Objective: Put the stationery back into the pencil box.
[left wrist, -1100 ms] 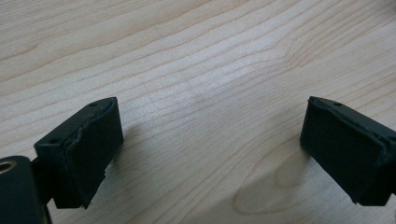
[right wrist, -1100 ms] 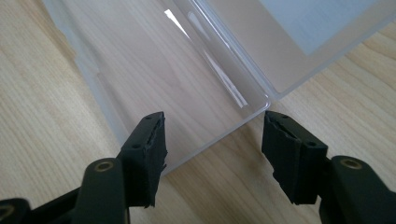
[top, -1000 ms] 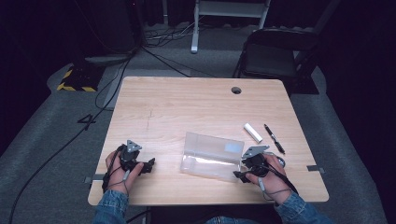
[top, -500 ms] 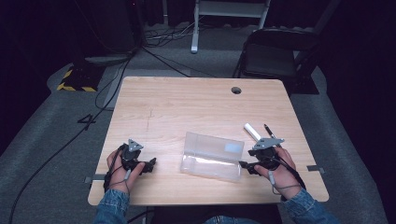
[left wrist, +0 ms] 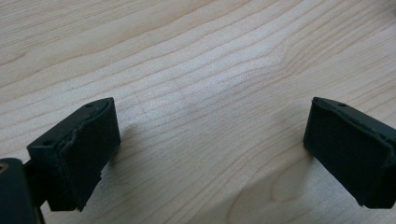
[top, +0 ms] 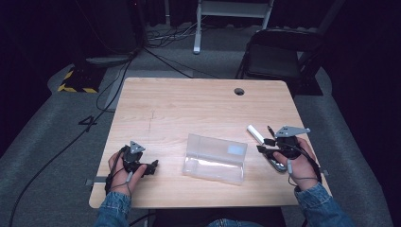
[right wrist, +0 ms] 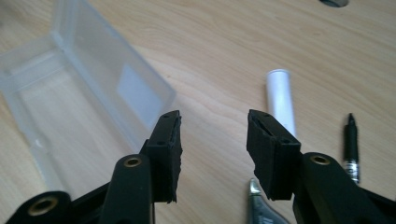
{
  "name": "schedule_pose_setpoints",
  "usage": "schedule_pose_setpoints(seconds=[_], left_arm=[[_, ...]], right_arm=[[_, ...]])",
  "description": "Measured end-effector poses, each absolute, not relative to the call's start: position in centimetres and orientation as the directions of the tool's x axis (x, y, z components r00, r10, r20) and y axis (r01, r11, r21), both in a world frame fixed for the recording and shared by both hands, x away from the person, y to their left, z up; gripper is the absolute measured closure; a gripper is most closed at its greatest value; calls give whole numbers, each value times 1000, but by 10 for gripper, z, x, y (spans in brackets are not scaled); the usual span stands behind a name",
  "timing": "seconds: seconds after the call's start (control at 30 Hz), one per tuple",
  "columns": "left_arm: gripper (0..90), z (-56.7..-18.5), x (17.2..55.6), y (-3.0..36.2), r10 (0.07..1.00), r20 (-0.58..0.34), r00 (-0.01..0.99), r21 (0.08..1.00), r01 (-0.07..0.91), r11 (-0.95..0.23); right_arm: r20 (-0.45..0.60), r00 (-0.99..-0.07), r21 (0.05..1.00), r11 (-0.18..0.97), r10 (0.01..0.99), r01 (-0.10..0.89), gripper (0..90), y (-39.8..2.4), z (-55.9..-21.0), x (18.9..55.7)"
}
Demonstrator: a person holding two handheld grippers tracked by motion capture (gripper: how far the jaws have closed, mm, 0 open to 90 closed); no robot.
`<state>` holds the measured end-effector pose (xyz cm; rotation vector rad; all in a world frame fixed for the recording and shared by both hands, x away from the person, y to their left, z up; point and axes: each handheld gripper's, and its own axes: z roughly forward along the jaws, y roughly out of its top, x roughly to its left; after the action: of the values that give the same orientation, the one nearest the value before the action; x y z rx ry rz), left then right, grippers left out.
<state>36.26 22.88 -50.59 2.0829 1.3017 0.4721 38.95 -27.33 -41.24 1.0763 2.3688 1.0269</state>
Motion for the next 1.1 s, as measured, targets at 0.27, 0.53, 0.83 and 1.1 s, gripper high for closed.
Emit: schedule_pose_setpoints(seconds=[0.27, 0.53, 0.83, 1.1], left_arm=[[45, -506, 362, 229, 893, -23, 449, 674, 666, -318], [44, -506, 362, 229, 893, -23, 449, 675, 666, -318], [45, -506, 362, 229, 893, -22, 450, 674, 666, -319], [45, -506, 361, 228, 895, -27, 444, 674, 669, -312]], right_arm=[[-6, -600, 739, 408, 800, 536, 608, -297, -412, 411], [-19, -561, 728, 396, 827, 559, 585, -316, -424, 433], [-36, -493, 700, 374, 869, 608, 577, -332, -445, 459], [-11, -461, 687, 342, 887, 641, 612, -336, -461, 475]])
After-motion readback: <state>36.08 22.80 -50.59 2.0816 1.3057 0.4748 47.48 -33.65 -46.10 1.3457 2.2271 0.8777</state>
